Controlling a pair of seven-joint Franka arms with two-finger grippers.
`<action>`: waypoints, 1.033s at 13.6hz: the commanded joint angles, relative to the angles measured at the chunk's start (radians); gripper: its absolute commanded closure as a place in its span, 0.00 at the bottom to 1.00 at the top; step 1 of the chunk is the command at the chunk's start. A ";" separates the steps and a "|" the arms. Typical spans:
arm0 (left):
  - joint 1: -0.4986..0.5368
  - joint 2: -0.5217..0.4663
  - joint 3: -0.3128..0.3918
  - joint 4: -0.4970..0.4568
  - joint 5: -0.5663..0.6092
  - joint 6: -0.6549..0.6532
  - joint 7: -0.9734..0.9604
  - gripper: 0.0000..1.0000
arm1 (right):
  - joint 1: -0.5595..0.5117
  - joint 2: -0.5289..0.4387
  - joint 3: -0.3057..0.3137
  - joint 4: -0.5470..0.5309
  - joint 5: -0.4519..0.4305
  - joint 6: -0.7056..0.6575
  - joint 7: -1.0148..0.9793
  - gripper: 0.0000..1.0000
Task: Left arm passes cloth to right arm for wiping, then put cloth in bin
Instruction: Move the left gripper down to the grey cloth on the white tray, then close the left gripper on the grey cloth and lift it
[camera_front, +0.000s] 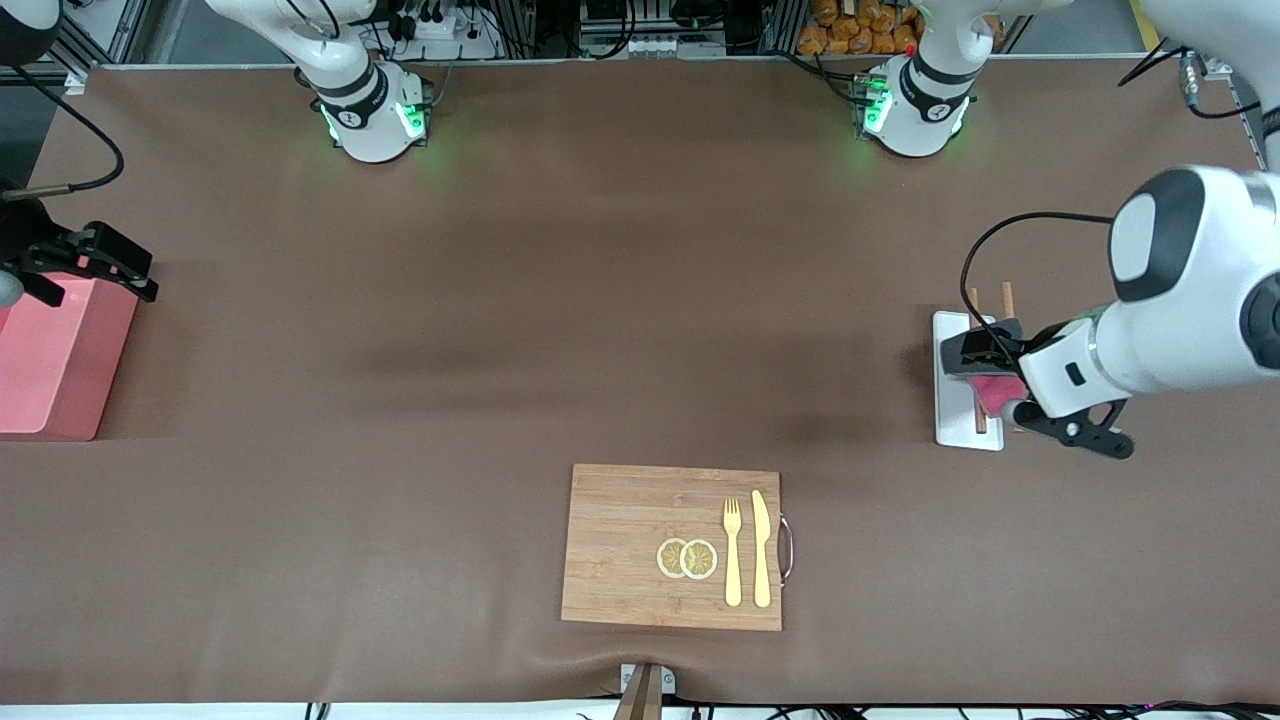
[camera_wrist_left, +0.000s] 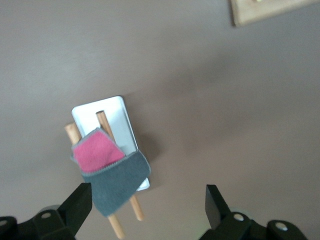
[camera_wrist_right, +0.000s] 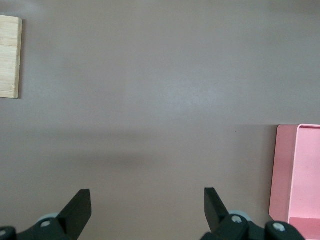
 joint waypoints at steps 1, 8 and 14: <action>0.044 0.080 0.003 0.044 -0.030 -0.008 0.323 0.00 | -0.019 0.005 0.018 0.007 -0.003 -0.012 0.011 0.00; 0.074 0.220 -0.003 0.113 -0.030 0.032 0.654 0.00 | -0.018 0.007 0.018 0.004 -0.003 -0.023 0.013 0.00; 0.061 0.286 0.003 0.118 -0.021 0.081 0.620 0.00 | -0.021 0.019 0.017 0.004 -0.003 -0.023 0.013 0.00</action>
